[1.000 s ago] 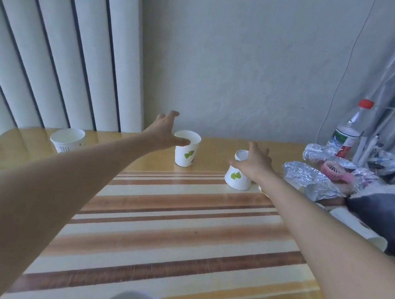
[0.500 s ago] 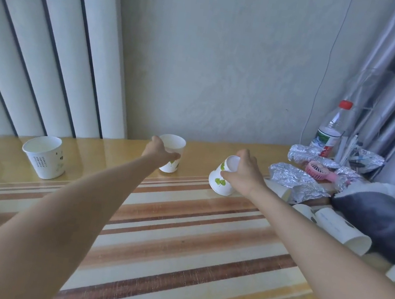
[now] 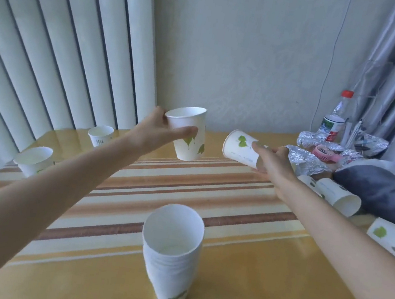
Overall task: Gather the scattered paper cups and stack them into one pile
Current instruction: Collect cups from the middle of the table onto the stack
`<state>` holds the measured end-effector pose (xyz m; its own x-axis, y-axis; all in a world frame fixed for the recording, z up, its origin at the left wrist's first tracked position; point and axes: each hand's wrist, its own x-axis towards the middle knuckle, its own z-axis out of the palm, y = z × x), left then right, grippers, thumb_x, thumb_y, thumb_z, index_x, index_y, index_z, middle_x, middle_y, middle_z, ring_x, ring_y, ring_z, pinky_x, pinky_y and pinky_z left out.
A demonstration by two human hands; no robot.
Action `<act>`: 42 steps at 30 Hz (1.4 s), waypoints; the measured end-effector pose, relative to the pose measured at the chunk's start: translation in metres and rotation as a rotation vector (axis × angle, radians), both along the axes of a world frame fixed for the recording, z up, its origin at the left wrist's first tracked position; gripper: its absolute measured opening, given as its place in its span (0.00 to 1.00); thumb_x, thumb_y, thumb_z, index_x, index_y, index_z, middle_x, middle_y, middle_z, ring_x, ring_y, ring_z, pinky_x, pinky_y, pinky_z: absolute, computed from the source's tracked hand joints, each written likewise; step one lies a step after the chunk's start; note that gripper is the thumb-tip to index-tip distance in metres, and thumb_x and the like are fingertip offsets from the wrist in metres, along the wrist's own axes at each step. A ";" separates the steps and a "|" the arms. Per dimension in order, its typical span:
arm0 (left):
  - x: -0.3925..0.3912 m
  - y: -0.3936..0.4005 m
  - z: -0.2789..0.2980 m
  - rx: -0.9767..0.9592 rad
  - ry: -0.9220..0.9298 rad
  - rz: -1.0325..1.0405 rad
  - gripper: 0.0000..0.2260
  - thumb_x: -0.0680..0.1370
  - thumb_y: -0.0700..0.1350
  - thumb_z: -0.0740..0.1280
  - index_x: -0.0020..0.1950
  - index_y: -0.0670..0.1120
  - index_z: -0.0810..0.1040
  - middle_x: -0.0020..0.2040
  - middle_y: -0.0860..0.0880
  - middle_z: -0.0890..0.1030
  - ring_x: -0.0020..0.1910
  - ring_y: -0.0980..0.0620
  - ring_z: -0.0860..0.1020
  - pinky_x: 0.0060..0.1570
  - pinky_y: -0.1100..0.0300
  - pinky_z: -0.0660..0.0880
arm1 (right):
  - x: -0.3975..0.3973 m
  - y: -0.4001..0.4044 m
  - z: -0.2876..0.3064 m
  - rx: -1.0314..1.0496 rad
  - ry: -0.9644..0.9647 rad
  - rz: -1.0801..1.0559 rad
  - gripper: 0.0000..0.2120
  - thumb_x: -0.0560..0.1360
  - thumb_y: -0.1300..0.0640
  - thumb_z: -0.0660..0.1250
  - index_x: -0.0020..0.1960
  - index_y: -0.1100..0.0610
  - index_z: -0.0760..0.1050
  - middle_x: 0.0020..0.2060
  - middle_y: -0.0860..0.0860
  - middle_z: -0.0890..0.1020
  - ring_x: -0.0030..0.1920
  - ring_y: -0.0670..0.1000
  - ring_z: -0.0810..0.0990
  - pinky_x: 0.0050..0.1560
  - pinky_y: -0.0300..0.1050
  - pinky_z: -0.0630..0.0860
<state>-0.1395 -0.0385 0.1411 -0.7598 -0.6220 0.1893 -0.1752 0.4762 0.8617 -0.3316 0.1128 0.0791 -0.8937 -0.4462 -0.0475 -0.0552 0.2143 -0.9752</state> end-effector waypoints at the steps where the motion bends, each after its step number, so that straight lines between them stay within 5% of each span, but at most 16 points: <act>1: 0.016 0.013 0.010 -0.005 0.023 -0.030 0.12 0.73 0.49 0.70 0.52 0.48 0.71 0.43 0.57 0.74 0.40 0.65 0.75 0.37 0.71 0.72 | 0.005 0.006 0.000 -0.042 -0.046 -0.008 0.26 0.73 0.46 0.65 0.63 0.61 0.63 0.50 0.51 0.75 0.45 0.56 0.80 0.50 0.49 0.78; 3: 0.047 0.037 0.024 -0.013 0.031 -0.086 0.28 0.69 0.55 0.72 0.65 0.49 0.67 0.49 0.56 0.75 0.49 0.63 0.75 0.48 0.65 0.73 | 0.014 0.017 0.000 -0.058 -0.073 -0.017 0.26 0.72 0.45 0.65 0.62 0.60 0.66 0.55 0.55 0.78 0.41 0.57 0.81 0.48 0.49 0.78; 5: 0.075 0.057 0.026 -0.022 0.024 -0.129 0.35 0.64 0.60 0.72 0.67 0.54 0.64 0.53 0.56 0.76 0.53 0.60 0.76 0.50 0.61 0.74 | 0.023 0.027 0.002 -0.057 -0.074 -0.015 0.27 0.71 0.43 0.65 0.63 0.60 0.68 0.54 0.57 0.81 0.35 0.54 0.81 0.44 0.48 0.76; 10: 0.112 0.093 0.015 -0.064 0.021 -0.198 0.31 0.63 0.58 0.73 0.63 0.56 0.66 0.53 0.60 0.77 0.51 0.64 0.78 0.49 0.63 0.79 | 0.041 0.047 0.008 -0.061 -0.038 -0.010 0.22 0.71 0.46 0.67 0.56 0.62 0.73 0.49 0.58 0.80 0.43 0.56 0.80 0.50 0.51 0.77; 14: 0.119 0.098 0.004 -0.069 -0.036 -0.198 0.31 0.63 0.58 0.73 0.63 0.56 0.65 0.54 0.59 0.77 0.54 0.59 0.78 0.52 0.60 0.77 | 0.051 0.054 0.012 -0.084 -0.075 0.015 0.31 0.67 0.47 0.71 0.62 0.64 0.69 0.56 0.59 0.80 0.54 0.57 0.81 0.43 0.46 0.77; 16: 0.121 0.097 -0.010 -0.088 -0.105 -0.208 0.32 0.64 0.58 0.75 0.63 0.57 0.65 0.56 0.59 0.75 0.57 0.56 0.76 0.57 0.57 0.74 | 0.056 0.056 0.013 -0.102 -0.088 0.066 0.32 0.67 0.49 0.72 0.64 0.63 0.67 0.58 0.59 0.78 0.55 0.57 0.80 0.49 0.47 0.78; 19: 0.124 0.097 -0.029 -0.103 -0.226 -0.218 0.31 0.65 0.58 0.74 0.63 0.60 0.62 0.59 0.56 0.74 0.60 0.51 0.74 0.62 0.52 0.71 | 0.071 0.059 0.017 -0.105 -0.111 0.168 0.22 0.69 0.55 0.71 0.59 0.63 0.72 0.54 0.58 0.80 0.54 0.56 0.80 0.59 0.48 0.73; 23: 0.128 0.101 -0.038 -0.043 -0.347 -0.296 0.36 0.63 0.66 0.69 0.67 0.62 0.59 0.67 0.57 0.67 0.65 0.53 0.68 0.64 0.54 0.66 | 0.098 0.068 0.032 -0.283 -0.160 0.333 0.04 0.71 0.67 0.67 0.45 0.61 0.76 0.44 0.56 0.81 0.44 0.53 0.80 0.49 0.42 0.75; 27: 0.128 0.098 -0.042 -0.013 -0.315 -0.282 0.35 0.63 0.66 0.70 0.66 0.64 0.60 0.67 0.58 0.68 0.67 0.54 0.67 0.68 0.51 0.65 | 0.129 0.071 0.050 -0.404 -0.078 0.569 0.13 0.66 0.68 0.69 0.51 0.62 0.77 0.48 0.57 0.82 0.51 0.54 0.80 0.60 0.47 0.73; 31: 0.132 0.092 -0.048 0.054 -0.235 -0.287 0.38 0.63 0.61 0.73 0.69 0.62 0.60 0.68 0.59 0.69 0.68 0.57 0.67 0.68 0.50 0.66 | 0.156 0.068 0.049 -0.266 0.053 0.735 0.28 0.63 0.60 0.74 0.60 0.63 0.72 0.58 0.61 0.80 0.61 0.59 0.78 0.65 0.56 0.71; 34: 0.141 0.091 -0.051 0.054 -0.204 -0.301 0.42 0.63 0.61 0.73 0.72 0.58 0.57 0.70 0.60 0.67 0.68 0.62 0.67 0.64 0.57 0.70 | 0.170 0.064 0.033 -0.112 0.117 0.772 0.31 0.63 0.56 0.74 0.64 0.57 0.69 0.61 0.52 0.79 0.62 0.50 0.76 0.64 0.52 0.72; 36: 0.147 0.091 -0.046 0.119 -0.106 -0.312 0.35 0.68 0.62 0.67 0.72 0.57 0.59 0.69 0.60 0.69 0.64 0.67 0.70 0.55 0.66 0.73 | 0.175 0.065 0.023 -0.026 0.122 0.782 0.33 0.62 0.53 0.74 0.65 0.52 0.68 0.63 0.46 0.76 0.64 0.44 0.74 0.61 0.48 0.73; 40: 0.142 0.086 -0.026 0.086 0.049 -0.190 0.35 0.65 0.66 0.63 0.70 0.54 0.65 0.64 0.60 0.73 0.59 0.70 0.73 0.55 0.67 0.72 | 0.174 0.067 0.018 0.012 0.066 0.805 0.35 0.63 0.50 0.74 0.67 0.45 0.67 0.65 0.42 0.72 0.60 0.34 0.69 0.50 0.35 0.69; 42: 0.134 0.086 -0.021 0.061 0.051 -0.187 0.35 0.63 0.63 0.67 0.67 0.51 0.69 0.61 0.58 0.76 0.59 0.65 0.75 0.57 0.65 0.74 | 0.170 0.068 0.017 0.045 0.063 0.855 0.35 0.63 0.48 0.75 0.67 0.42 0.67 0.66 0.40 0.73 0.66 0.39 0.69 0.60 0.40 0.68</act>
<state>-0.0057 0.0472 0.1197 -0.8537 -0.4822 0.1967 -0.0438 0.4428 0.8956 -0.1611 0.1804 0.0965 -0.2530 -0.9665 -0.0427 -0.2690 0.1127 -0.9565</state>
